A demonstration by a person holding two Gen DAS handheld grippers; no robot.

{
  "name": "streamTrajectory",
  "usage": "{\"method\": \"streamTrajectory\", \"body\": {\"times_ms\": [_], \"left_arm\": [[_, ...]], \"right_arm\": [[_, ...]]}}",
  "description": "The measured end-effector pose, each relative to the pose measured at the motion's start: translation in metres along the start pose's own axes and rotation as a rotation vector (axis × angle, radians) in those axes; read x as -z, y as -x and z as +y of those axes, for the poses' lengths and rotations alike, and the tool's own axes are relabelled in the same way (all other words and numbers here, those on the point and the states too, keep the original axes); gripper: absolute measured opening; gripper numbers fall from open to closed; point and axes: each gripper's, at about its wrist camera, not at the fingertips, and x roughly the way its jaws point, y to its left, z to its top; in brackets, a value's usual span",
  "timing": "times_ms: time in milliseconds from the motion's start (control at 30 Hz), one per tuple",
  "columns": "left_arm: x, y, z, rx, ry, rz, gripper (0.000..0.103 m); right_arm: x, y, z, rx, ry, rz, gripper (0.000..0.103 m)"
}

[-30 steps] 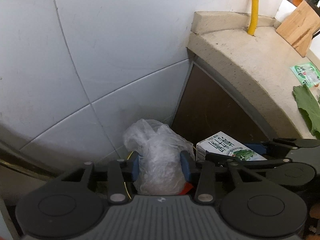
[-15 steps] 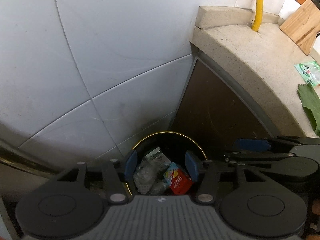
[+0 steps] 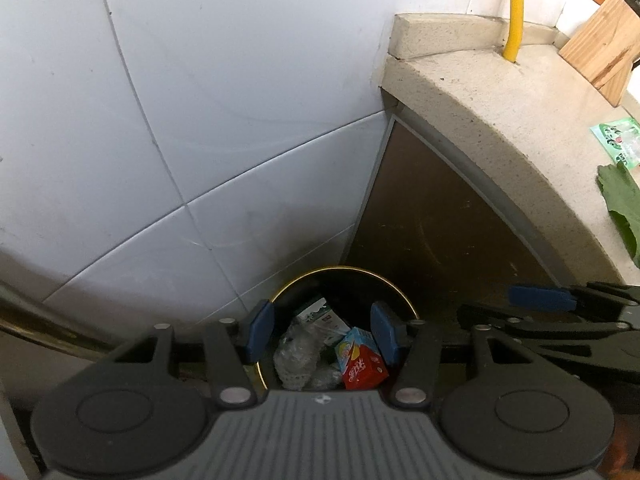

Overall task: Collect trash
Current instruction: 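Open the left tool to drop the plastic bag while the right tool releases the carton, then move both tools back up to the vegetable pile on the counter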

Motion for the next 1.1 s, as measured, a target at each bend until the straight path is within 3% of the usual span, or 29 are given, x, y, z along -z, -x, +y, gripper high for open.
{"method": "streamTrajectory", "body": {"times_ms": [967, 1100], "left_arm": [[0.009, 0.030, -0.023, -0.046, -0.155, -0.177, 0.048], [0.012, 0.041, -0.026, -0.017, -0.160, -0.214, 0.048]], "right_arm": [[0.011, 0.077, -0.003, 0.025, 0.038, -0.146, 0.065], [0.013, 0.095, -0.006, 0.034, 0.054, -0.174, 0.066]]}}
